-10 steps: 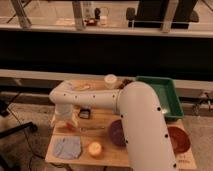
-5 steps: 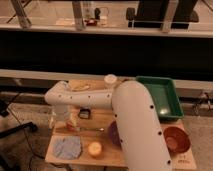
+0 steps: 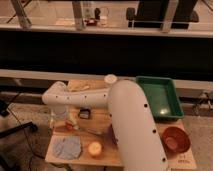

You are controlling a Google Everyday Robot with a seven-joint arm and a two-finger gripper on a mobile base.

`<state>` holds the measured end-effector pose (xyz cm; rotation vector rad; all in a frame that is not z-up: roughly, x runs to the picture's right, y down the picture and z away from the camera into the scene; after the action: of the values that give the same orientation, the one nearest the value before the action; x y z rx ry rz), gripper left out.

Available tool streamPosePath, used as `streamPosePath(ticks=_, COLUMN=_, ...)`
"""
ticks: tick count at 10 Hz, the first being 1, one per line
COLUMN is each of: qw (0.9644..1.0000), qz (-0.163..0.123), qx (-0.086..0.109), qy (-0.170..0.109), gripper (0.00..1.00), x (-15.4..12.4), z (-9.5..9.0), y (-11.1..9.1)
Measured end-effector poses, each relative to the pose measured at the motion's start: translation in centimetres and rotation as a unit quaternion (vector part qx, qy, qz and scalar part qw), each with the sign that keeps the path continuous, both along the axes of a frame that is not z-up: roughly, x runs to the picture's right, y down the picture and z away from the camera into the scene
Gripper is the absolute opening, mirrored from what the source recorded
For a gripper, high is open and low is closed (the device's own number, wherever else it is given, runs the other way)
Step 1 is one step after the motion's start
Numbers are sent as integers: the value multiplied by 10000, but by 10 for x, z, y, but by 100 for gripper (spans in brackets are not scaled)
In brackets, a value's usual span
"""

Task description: Place pepper in table surface

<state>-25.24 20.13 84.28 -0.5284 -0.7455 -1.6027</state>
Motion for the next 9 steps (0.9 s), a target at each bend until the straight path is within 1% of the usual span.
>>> streamPosePath(ticks=1, qw=10000, qz=-11, qx=59, qy=10, gripper=78, x=1, z=-1, y=-4)
streamPosePath(ticks=3, qw=9999, qz=-13, qx=138, qy=27, gripper=64, x=2, z=-4, y=-9)
streamPosePath(ticks=5, qw=9998, qz=-16, qx=184, qy=37, gripper=56, x=4, z=-6, y=-12)
streamPosePath(ticks=9, qw=9997, qz=-26, qx=215, qy=68, gripper=56, x=5, z=-2, y=-12)
